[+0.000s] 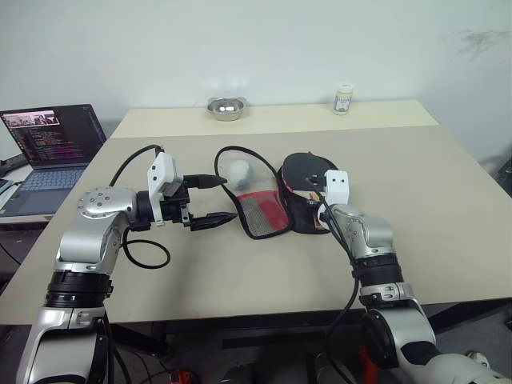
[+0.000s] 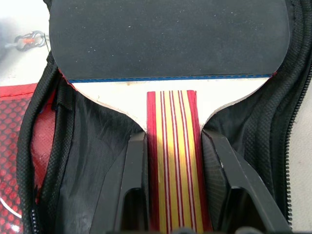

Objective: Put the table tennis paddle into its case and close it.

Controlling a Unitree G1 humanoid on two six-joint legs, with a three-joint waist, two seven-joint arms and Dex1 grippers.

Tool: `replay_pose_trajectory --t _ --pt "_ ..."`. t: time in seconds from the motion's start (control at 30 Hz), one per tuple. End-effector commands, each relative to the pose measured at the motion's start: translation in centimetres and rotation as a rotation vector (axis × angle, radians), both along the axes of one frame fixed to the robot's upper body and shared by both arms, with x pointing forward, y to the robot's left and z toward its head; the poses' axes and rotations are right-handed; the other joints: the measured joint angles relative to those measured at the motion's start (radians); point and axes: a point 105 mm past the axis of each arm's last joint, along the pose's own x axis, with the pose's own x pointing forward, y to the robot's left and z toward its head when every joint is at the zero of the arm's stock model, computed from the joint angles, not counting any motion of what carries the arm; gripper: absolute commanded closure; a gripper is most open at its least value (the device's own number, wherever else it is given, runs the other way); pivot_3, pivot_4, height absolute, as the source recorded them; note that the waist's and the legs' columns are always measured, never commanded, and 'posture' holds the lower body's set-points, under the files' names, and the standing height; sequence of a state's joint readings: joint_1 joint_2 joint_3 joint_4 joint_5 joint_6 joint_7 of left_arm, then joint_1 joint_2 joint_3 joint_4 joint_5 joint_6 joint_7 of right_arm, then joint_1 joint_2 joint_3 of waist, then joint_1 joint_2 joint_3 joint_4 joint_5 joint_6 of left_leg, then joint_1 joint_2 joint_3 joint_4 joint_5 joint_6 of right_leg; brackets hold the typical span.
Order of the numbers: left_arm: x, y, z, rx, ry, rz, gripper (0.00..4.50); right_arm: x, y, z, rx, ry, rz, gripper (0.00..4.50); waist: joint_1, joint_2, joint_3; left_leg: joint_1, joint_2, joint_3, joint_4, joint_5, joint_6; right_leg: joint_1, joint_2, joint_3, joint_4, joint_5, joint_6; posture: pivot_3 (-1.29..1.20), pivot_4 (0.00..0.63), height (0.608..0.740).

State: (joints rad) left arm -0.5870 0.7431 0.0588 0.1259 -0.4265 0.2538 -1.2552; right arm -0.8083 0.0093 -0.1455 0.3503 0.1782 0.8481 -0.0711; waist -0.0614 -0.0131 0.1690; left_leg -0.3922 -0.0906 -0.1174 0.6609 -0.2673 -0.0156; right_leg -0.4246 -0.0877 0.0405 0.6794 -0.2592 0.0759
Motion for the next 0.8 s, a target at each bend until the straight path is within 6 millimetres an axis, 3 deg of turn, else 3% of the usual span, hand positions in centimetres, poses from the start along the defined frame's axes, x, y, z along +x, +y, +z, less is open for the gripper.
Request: replay_pose_trajectory --t 0.03,0.27,0.33,0.43,0.5,0.7,0.8 --pt "-0.2 -0.1 1.2 0.018 -0.055 -0.005 0.0 0.2 0.8 1.4 0.032 -0.05 0.002 2.49 0.0 0.0 0.0 0.0 0.0 0.0 0.0 0.0 0.0 0.0 0.0 0.0 0.0 0.0 0.0 0.0 0.15 0.74" --pt "0.1 0.3 0.9 0.022 -0.052 0.016 0.0 -0.5 1.9 1.8 0.089 -0.052 0.038 0.07 -0.001 0.0 0.0 0.0 0.0 0.0 0.0 0.0 0.0 0.0 0.0 0.0 0.0 0.0 0.0 0.0 0.15 0.74" --pt "0.1 0.4 0.8 0.022 -0.054 0.025 0.0 -0.8 1.9 2.2 0.085 -0.071 0.053 0.01 0.0 0.0 0.0 0.0 0.0 0.0 0.0 0.0 0.0 0.0 0.0 0.0 0.0 0.0 0.0 0.0 0.15 0.74" --pt "0.7 1.1 0.3 0.026 -0.051 0.089 0.0 -2.6 2.4 6.7 0.087 -0.251 0.227 0.01 0.002 0.0 0.0 -0.001 0.0 -0.001 0.0 0.0 0.0 0.0 0.0 0.0 -0.001 0.0 0.0 0.0 0.15 0.74" --pt "0.9 1.7 -0.1 0.04 -0.047 0.125 0.0 -4.5 2.3 8.5 0.108 -0.303 0.35 0.01 0.003 0.0 0.0 -0.002 0.0 -0.001 0.0 0.0 0.0 -0.001 0.0 0.0 -0.001 0.0 0.0 0.0 0.15 0.74" --pt "1.7 3.6 -0.9 0.049 -0.008 0.218 0.0 -8.5 -0.7 10.7 -0.004 -0.351 0.559 0.01 0.006 0.0 0.0 -0.002 0.0 -0.003 0.0 0.0 0.001 0.001 0.0 -0.003 -0.003 0.0 0.0 0.0 0.15 0.74" --pt "2.8 5.0 -2.5 0.098 0.025 0.283 0.18 -10.4 -2.1 12.2 -0.068 -0.41 0.671 0.0 0.007 0.0 0.0 -0.001 -0.001 -0.003 0.0 0.0 0.001 0.001 0.0 -0.003 -0.002 0.0 0.0 0.0 0.15 0.74"
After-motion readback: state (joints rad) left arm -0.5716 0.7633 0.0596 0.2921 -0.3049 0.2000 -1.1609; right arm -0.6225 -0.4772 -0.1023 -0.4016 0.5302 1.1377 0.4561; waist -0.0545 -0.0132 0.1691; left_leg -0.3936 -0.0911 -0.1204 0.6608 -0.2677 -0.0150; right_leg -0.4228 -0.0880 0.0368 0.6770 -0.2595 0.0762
